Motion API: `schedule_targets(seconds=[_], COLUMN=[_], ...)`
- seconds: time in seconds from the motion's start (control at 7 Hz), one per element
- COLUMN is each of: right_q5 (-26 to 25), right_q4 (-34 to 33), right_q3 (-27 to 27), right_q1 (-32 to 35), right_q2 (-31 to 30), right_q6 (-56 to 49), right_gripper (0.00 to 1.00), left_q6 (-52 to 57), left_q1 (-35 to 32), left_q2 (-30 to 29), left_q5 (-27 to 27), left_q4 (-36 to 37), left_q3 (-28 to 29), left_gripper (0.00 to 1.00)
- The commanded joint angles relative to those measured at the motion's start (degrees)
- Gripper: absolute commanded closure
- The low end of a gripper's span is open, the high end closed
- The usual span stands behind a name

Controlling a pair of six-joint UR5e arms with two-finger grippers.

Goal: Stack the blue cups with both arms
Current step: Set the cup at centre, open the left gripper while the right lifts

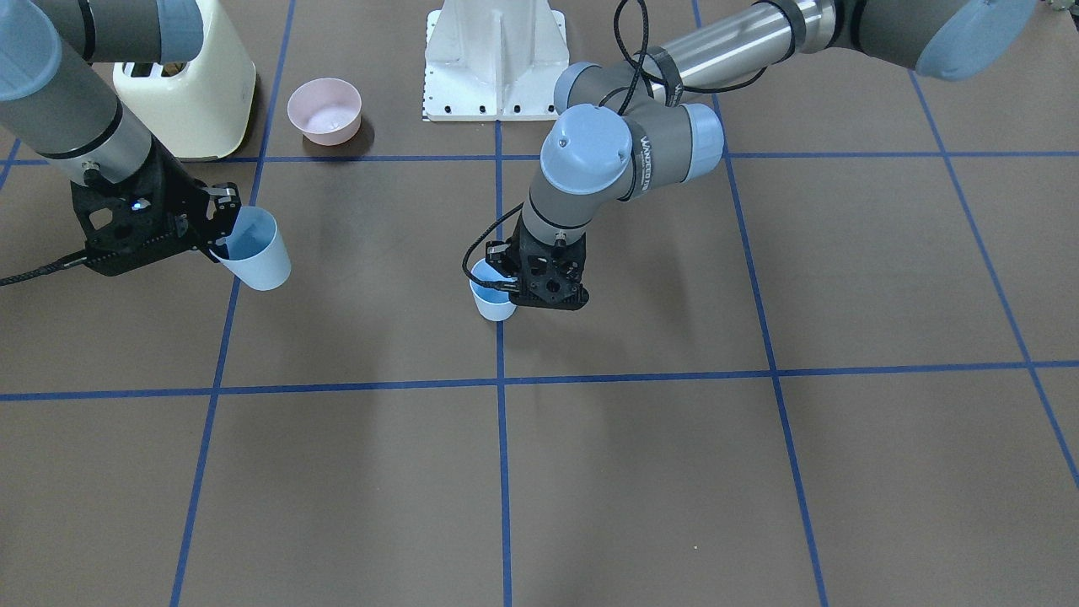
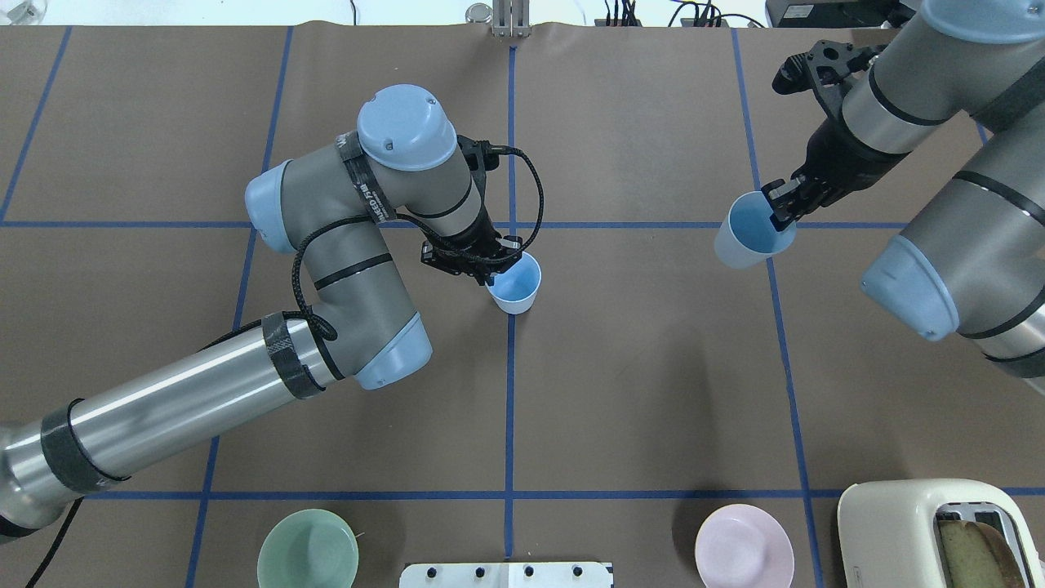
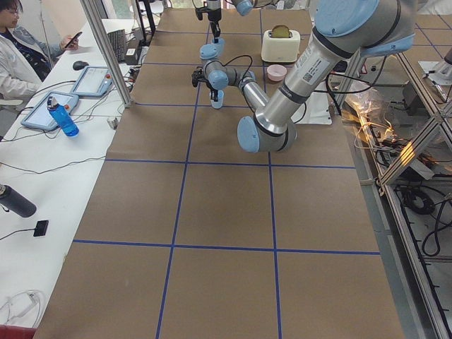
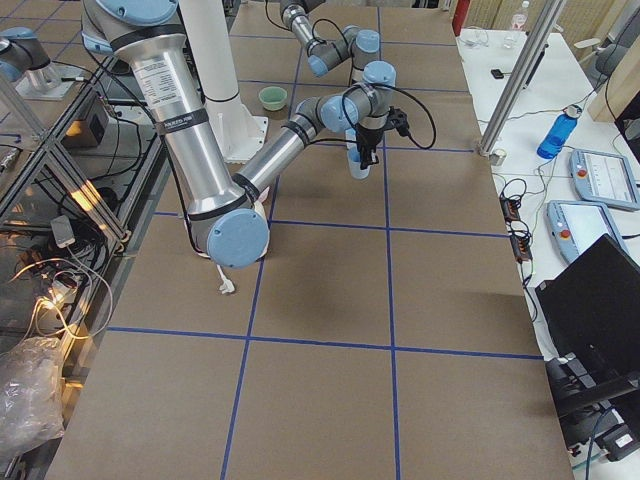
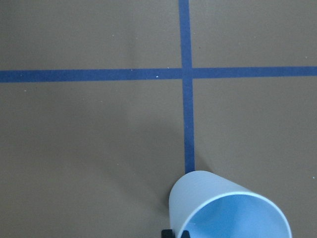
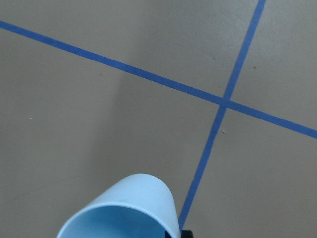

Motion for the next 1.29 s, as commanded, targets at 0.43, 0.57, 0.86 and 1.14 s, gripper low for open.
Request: schedule_targets(seconds=[0.43,0.57,0.86,1.14], right_q5=[-0.45,-0.8,-1.94,-3.6], right_q4=[-0.5,-0.41,-0.24,0.03], right_q3=[-4.69,-5.67,-7.69,-12.52], right_q1=[-2.91,-3.96,-6.16,-8.71], right_q2=[8.83,10.43,13.76,19.39], right_q6=[5.54,7.56,10.56,14.69], right_gripper=[1.0,1.0,1.0,1.0], left_q6=[3.24,6.49,13.08,21.24], left_q1=[-5.29,-7.75,-12.15,-16.8], left_q2=[2.65,5.71,10.55,14.95], left_q5=[-5.05,-7.08,-9.9,-12.71], left_q4=[0.47,0.64,0.73,0.73], left_q3=[-4.16,-5.82,-7.6,-8.56], left_gripper=[0.03,0.03,0.03,0.03])
